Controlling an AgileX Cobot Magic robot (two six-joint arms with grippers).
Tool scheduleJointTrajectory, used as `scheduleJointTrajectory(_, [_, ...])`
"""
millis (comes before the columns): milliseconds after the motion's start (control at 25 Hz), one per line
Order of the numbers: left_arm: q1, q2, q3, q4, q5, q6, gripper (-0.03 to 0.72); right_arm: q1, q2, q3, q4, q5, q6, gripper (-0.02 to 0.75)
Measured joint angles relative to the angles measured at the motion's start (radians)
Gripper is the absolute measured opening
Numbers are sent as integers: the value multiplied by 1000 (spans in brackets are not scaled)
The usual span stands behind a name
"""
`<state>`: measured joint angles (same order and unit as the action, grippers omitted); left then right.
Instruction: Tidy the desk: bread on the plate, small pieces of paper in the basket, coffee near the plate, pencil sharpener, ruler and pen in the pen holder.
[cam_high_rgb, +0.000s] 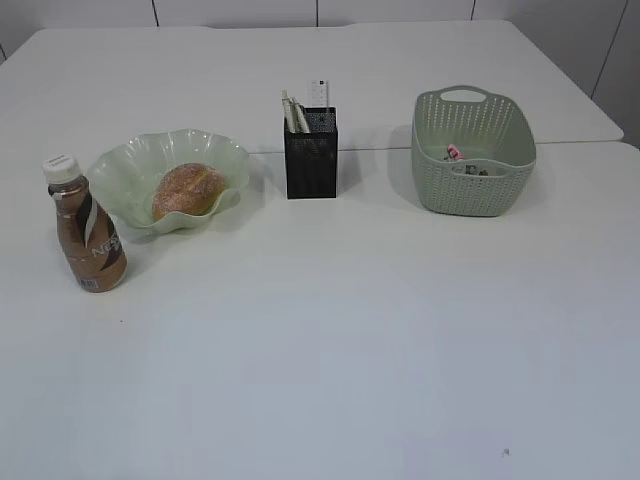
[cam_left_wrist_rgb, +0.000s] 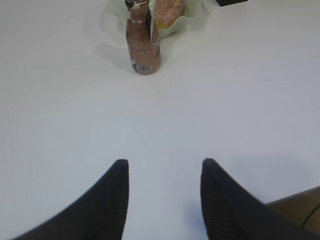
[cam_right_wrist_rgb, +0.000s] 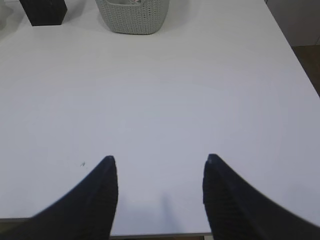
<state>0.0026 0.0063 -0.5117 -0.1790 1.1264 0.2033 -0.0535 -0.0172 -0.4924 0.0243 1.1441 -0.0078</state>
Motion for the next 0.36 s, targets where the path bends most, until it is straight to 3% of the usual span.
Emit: scheduleJointTrajectory(360, [0,0,0,0,0,0,323,0,0,0,0,0,0,438])
